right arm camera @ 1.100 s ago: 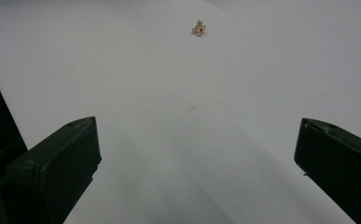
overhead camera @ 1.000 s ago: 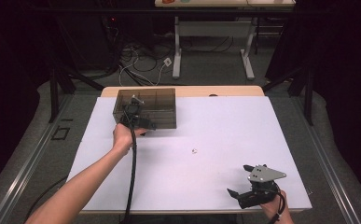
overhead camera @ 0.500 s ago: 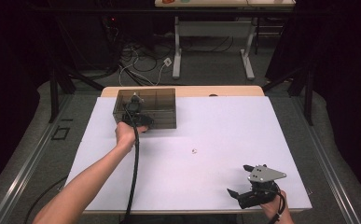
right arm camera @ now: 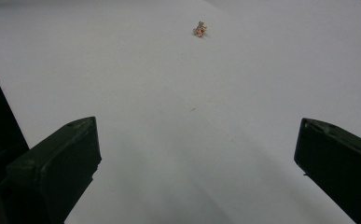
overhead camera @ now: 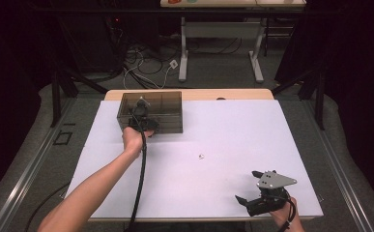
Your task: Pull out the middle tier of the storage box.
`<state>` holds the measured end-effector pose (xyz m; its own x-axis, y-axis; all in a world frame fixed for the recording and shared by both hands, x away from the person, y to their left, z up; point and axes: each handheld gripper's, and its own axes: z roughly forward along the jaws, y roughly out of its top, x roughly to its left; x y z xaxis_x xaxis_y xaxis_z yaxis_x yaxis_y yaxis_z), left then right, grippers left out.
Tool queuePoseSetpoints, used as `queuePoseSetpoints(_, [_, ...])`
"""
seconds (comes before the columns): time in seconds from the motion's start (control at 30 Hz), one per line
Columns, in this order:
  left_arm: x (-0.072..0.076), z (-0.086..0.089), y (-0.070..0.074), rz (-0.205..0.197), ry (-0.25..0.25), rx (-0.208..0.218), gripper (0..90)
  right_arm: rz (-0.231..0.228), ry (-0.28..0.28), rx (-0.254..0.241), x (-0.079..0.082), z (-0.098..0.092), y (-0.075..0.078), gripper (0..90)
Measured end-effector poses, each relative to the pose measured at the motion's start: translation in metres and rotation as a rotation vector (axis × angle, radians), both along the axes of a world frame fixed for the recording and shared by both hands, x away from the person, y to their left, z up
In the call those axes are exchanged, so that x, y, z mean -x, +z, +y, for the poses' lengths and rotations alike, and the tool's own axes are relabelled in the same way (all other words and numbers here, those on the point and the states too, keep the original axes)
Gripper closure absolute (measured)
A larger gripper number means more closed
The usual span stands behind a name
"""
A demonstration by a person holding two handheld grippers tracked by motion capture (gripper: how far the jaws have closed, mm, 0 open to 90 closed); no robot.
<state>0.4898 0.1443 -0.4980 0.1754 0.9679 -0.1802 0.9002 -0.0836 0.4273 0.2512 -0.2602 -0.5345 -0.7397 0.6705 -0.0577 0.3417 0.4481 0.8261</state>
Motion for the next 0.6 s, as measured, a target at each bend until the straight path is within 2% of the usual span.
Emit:
queuePoseSetpoints(0.23, [-0.0011, -0.0002, -0.0033, 0.015, 0.023, 0.008, 51.4, -0.006, -0.003, -0.002, 0.0002, 0.0002, -0.0003, 0.0])
queuePoseSetpoints(0.4, [-0.0013, -0.0015, -0.0041, 0.017, 0.034, -0.004, 55.0, 0.0, 0.0, -0.002, 0.0002, -0.0003, 0.0002, 0.0])
queuePoseSetpoints(0.6, [-0.0017, -0.0014, -0.004, 0.02, 0.031, -0.006, 56.4, 0.004, 0.0, 0.002, 0.0002, -0.0006, 0.0006, 0.0])
